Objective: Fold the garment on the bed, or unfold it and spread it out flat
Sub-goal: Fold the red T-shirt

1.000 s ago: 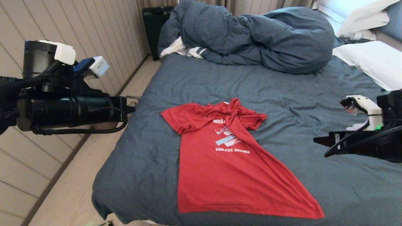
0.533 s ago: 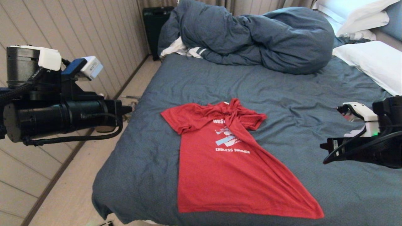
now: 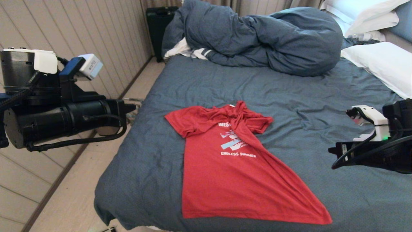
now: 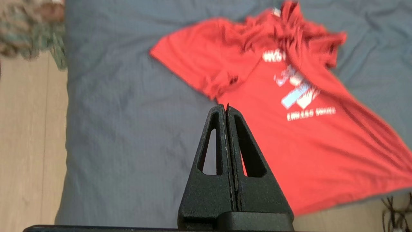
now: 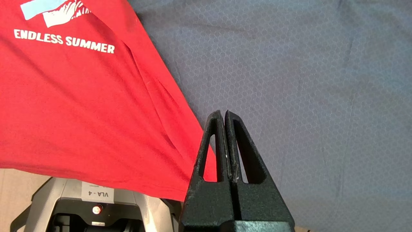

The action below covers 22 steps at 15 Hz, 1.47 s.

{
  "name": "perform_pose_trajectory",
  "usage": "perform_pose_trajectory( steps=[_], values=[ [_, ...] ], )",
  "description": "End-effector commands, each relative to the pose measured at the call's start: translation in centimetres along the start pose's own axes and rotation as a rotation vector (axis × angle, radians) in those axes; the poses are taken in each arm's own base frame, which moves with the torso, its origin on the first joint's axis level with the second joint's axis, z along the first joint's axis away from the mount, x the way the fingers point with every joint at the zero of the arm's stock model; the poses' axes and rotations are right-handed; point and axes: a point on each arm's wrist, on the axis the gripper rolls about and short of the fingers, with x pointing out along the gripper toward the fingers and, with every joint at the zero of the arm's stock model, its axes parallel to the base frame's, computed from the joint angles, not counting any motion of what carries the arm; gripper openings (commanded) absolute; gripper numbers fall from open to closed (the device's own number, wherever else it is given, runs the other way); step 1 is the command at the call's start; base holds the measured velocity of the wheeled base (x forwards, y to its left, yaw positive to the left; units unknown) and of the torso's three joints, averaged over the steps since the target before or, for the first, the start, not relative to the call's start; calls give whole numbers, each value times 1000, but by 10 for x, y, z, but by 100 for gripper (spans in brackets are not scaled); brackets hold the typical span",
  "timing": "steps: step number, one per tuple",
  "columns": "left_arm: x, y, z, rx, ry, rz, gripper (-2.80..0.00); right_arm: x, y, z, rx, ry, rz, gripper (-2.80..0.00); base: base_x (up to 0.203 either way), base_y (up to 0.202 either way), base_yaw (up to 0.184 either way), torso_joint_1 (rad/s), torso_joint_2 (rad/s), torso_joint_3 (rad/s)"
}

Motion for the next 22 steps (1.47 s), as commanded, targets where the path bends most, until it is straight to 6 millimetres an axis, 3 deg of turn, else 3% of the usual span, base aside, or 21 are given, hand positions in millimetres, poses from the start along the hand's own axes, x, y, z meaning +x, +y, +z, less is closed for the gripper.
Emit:
perform_pose_trajectory(
  steps=[1,5,11,16,19,22],
  values=[
    [1,0,-1,0,-8,0,-280,-1,0,0,0,0,-2,-280,0,0,0,0,0,0],
    [-3,0,1,3,-25,-2,-280,0,0,-2,0,5,0,-280,0,0,0,0,0,0],
    [-9,-1,-1,-1,-33,-21,-280,2,-2,-4,6,15,-6,-280,174,0,0,2,1,5],
    [-6,-1,1,17,-88,-34,-280,7,-2,2,5,9,-2,-280,11,0,0,3,1,0],
    [15,0,13,12,-88,-37,-280,13,-3,27,21,-49,-2,-280,0,0,0,0,0,0],
    [59,4,27,-3,-64,-31,-280,27,-5,62,42,-123,0,-280,0,0,0,0,0,0]
  ],
)
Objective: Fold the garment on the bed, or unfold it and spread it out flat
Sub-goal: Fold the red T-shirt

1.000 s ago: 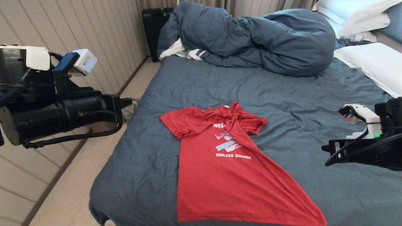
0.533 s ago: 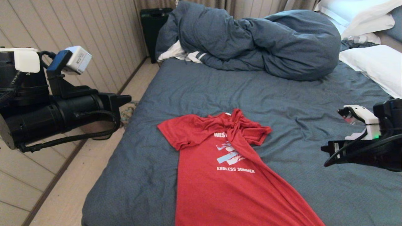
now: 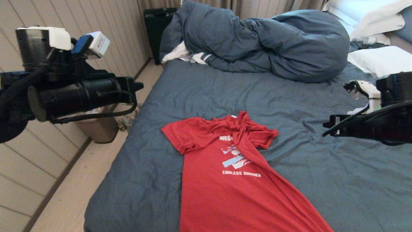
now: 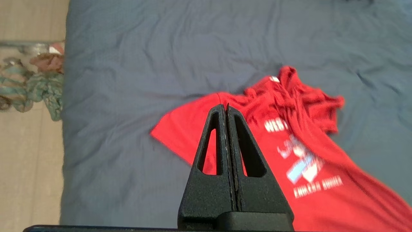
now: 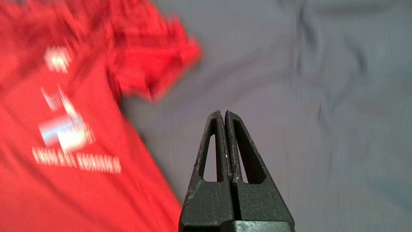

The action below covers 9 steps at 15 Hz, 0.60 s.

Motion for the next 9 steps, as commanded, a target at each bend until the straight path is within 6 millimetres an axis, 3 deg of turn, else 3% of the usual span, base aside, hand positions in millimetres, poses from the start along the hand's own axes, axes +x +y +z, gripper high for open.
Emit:
perform_pose_trajectory(
  steps=[1,4,9],
  values=[
    [43,6,-11,-13,54,7,-280,22,1,13,0,-6,9,-280,0,0,0,0,0,0],
    [96,15,-24,-44,96,21,-280,55,14,30,-15,-16,46,-280,0,0,0,0,0,0],
    [175,39,-83,-68,203,59,-280,86,35,46,-41,-45,94,-280,0,0,0,0,0,0]
  ],
)
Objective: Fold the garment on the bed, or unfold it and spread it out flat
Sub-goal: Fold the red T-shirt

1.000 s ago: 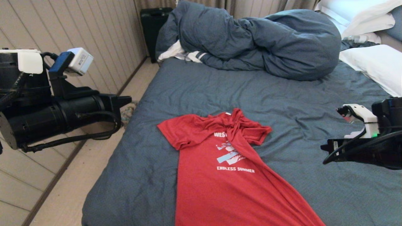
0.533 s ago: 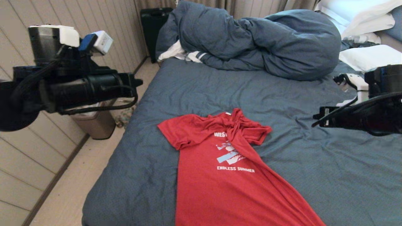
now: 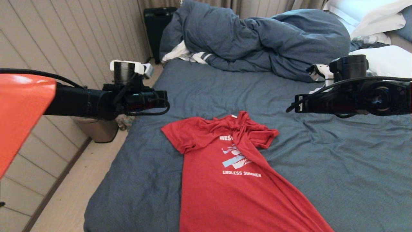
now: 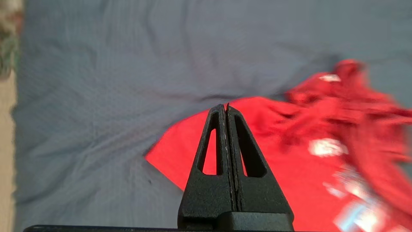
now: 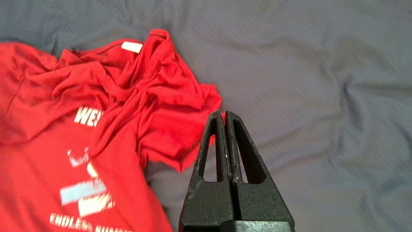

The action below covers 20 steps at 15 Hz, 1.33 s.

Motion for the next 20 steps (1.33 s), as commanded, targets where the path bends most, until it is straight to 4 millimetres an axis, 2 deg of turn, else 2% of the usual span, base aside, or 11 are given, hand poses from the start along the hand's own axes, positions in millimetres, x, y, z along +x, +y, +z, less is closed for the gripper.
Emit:
perform_pose_trajectory(
  steps=[1,3,7,9,14,18,20],
  values=[
    [43,14,-35,-12,74,22,-280,19,2,-5,-3,24,9,-280,0,0,0,0,0,0],
    [60,21,-43,-14,92,34,-280,23,2,-5,-5,24,9,-280,0,0,0,0,0,0],
    [78,26,-58,-14,124,40,-280,32,2,-6,-10,30,11,-280,0,0,0,0,0,0],
    [78,26,-63,-18,170,45,-280,34,2,-8,-8,37,9,-280,0,0,0,0,0,0],
    [71,25,-61,-23,194,52,-280,36,1,-11,-11,45,9,-280,0,0,0,0,0,0],
    [68,27,-79,-22,256,58,-280,41,1,-13,-10,54,9,-280,0,0,0,0,0,0],
    [71,27,-80,-24,255,54,-280,44,1,-15,-10,60,9,-280,0,0,0,0,0,0]
  ],
)
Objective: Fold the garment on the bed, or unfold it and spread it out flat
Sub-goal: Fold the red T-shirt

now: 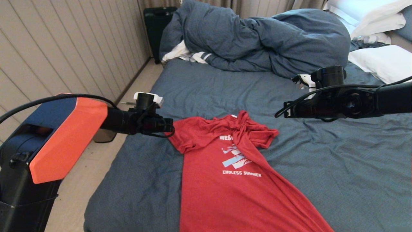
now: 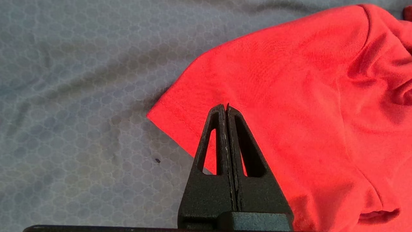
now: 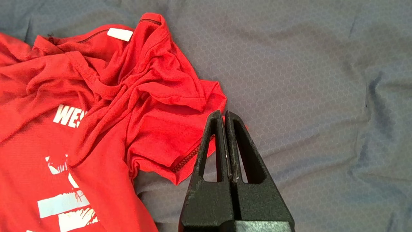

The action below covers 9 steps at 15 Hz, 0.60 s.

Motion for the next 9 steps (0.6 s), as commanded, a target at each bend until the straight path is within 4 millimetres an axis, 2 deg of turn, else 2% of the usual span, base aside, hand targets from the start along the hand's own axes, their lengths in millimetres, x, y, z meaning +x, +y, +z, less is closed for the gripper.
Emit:
perform_pose_trajectory(
  steps=[1,2,3,7,9],
  values=[
    [0,-1,0,-2,0,-3,-280,2,0,-2,1,7,1,-280,0,0,0,0,0,0],
    [-2,-2,1,-4,-2,-3,-280,2,-1,-2,2,9,0,-280,0,0,0,0,0,0],
    [-4,-2,4,-3,-10,-2,0,2,-1,-3,2,11,-2,-280,0,0,0,0,0,0],
    [-21,-6,17,-9,-13,-5,0,2,-2,-5,3,15,-3,-280,0,0,0,0,0,0],
    [-17,-5,11,-6,8,0,0,1,-2,-3,2,9,-3,-280,0,0,0,0,0,0]
  ],
)
